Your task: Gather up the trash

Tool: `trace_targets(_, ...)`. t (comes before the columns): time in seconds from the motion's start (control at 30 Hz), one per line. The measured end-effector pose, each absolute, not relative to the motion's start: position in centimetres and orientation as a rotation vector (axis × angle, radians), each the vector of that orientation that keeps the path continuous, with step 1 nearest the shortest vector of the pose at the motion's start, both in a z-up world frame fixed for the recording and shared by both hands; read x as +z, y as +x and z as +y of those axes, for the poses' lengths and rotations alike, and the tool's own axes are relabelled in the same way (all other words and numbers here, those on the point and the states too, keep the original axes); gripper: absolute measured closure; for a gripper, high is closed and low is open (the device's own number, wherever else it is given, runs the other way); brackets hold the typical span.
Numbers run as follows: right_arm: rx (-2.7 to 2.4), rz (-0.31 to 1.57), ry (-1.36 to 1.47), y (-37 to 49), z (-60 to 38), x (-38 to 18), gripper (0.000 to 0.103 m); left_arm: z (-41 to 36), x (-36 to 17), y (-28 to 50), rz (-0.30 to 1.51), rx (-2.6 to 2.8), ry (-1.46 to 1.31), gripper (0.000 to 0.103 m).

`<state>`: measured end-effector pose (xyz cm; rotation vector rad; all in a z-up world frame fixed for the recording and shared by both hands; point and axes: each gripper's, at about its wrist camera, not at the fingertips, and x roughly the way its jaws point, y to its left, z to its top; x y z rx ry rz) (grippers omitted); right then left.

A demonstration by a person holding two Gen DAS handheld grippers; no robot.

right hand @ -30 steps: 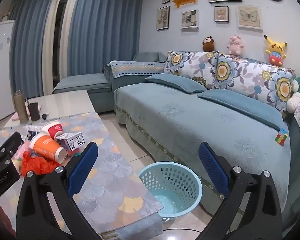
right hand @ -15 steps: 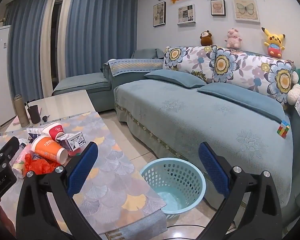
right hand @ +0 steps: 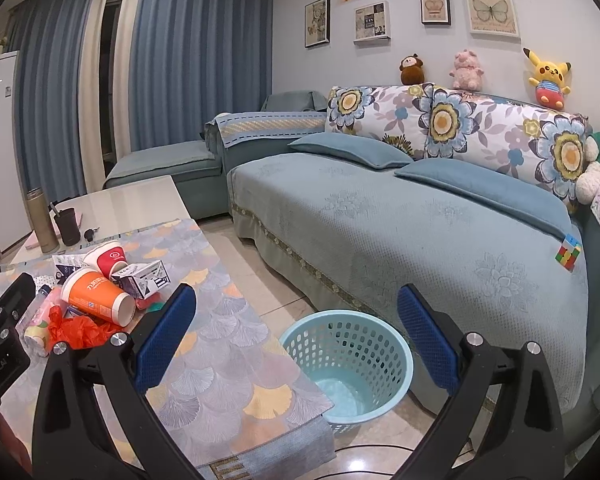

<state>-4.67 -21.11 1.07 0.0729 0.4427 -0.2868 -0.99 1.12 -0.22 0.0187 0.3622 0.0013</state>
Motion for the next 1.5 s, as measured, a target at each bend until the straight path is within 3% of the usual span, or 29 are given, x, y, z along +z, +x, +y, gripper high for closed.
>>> trace_targets(1.5,-0.269,0.452,0.076,-4.48,-20.96,0.94,0.008,1.44,-0.12,-0.76,0.364,0.006,0.009,0.007)
